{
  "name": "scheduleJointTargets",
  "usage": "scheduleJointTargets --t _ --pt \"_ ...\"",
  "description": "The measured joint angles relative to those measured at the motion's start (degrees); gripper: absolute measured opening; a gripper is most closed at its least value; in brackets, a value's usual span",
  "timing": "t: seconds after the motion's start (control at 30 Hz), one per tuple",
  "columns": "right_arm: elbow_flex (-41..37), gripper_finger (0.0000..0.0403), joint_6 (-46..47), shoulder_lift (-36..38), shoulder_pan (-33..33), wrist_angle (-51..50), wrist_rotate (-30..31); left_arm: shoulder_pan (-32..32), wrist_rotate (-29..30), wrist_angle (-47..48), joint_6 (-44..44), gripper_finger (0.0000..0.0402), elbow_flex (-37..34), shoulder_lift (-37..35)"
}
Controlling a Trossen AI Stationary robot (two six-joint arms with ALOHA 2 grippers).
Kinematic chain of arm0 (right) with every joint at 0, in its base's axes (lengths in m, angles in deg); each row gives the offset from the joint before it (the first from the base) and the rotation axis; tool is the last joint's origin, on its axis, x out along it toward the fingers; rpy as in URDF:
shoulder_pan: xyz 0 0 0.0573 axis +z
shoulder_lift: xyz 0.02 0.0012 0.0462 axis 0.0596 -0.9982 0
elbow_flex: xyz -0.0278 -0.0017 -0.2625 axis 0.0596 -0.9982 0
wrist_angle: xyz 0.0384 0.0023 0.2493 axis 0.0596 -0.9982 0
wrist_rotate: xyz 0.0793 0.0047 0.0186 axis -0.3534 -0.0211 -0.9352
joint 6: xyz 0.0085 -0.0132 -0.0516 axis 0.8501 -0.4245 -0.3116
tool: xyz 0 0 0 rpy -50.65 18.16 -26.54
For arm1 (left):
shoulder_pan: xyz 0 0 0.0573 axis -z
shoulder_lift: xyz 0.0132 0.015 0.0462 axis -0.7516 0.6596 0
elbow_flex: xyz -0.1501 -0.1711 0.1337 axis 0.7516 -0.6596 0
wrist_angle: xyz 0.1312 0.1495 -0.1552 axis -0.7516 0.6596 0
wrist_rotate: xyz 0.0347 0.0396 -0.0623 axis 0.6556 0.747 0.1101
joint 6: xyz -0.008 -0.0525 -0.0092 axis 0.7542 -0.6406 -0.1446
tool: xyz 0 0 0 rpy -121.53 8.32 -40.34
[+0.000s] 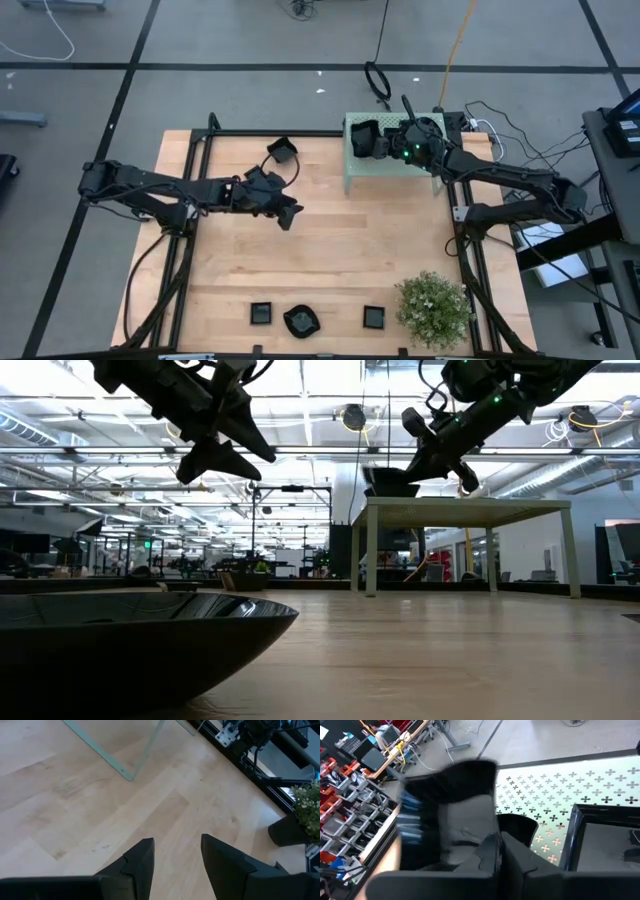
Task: Pick & Place Mini shaped plates
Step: Stack the black distorted square plate on top of the distorted square plate on the shelf, then stack the black square plate on top of the square plate on the shelf
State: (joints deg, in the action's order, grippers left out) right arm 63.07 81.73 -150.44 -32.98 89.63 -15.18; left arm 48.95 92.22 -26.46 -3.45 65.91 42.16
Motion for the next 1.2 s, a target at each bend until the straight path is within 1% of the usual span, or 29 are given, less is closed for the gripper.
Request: scheduleJointTargets --t 0.1,0.33,0.47,0.6,0.67,0.73,0.83,0.87,1.03,1.13,1.2 --pt "0.0 0.0040 0.0 0.0 0.0 0.0 0.0 -0.4 0.0 0.0 -0.1 0.0166 0.0 0.0" --pt "0.0 0.0111 -1.3 0.2 0.0 0.0 0.0 -0.6 -0.1 0.0 -0.1 0.0166 0.0 0.0" --pt "0.0 0.0138 -7.9 1.6 0.2 0.4 0.1 -0.6 -0.2 0.0 -0.1 0.0166 0.0 0.0" --pt "0.0 0.0143 -15.3 4.7 2.6 0.4 0.2 -0.6 -3.2 0.0 0.7 0.0166 0.0 0.0" --pt "0.0 0.0140 -19.9 6.8 5.4 0.5 -0.5 -0.6 -4.7 0.2 1.2 0.0166 0.0 0.0" --pt "0.0 0.0137 -23.7 8.6 8.8 0.4 -3.0 -0.5 -5.9 0.4 2.2 0.0166 0.0 0.0" --pt "0.0 0.0132 -25.5 9.6 15.2 0.2 -7.0 -0.5 -6.3 0.3 4.7 0.0166 0.0 0.0" --pt "0.0 0.0131 -25.4 9.4 17.6 -0.1 -7.5 -0.6 -6.3 0.3 5.6 0.0166 0.0 0.0" --pt "0.0 0.0131 -23.7 5.4 28.7 -4.3 -7.4 -0.6 -6.1 0.3 10.0 0.0166 0.0 0.0" --pt "0.0 0.0131 -22.3 1.4 34.1 -9.8 -7.5 -0.6 -6.1 0.3 11.3 0.0166 0.0 0.0" --pt "0.0 0.0130 -21.2 -1.5 36.9 -13.4 -9.3 -0.6 -6.2 0.4 11.0 0.0166 0.0 0.0"
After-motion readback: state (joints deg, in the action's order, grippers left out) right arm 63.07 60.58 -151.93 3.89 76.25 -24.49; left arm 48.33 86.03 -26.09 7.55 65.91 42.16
